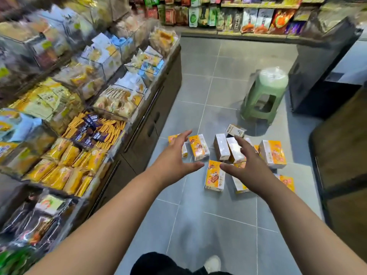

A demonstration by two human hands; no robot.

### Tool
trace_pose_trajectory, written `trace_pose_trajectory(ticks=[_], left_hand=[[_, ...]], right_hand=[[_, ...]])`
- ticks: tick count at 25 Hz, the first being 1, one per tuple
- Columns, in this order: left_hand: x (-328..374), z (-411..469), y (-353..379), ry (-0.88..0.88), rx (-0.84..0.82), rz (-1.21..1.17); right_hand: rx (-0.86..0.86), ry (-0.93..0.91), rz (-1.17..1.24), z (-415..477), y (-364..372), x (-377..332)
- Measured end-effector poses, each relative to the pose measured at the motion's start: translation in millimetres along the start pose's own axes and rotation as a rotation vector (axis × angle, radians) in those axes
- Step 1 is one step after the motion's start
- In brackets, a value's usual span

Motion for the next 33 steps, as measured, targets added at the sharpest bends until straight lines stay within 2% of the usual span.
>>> trace_pose_trajectory(ticks=[7, 20, 27, 33], left_hand=[[5, 119, 24, 0.075, -0.120, 0.070], [-42, 356, 62, 0.297, -0.487, 0.151], [-122, 432, 150, 0.243, -0.505, 0.109], [-250, 461, 282, 0.249, -0.559, 0.132]], right_hand=[[0.094, 0.118, -0.018, 70, -17, 35], [0.521, 0.491, 0.101, 203, 20, 94], [0.612, 0.587, 0.054, 254, 52, 208], [0.670, 0.677, 0.053, 287, 138, 359]])
Point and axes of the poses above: each hand's wrist, its own z-axis towards the middle knuckle, its own y-axis out of the palm, x = y × z, the point moved 4 cm from there along z, towards the middle knuckle, and after that the axes turned 3 degrees about x, right-handed, at the moved point
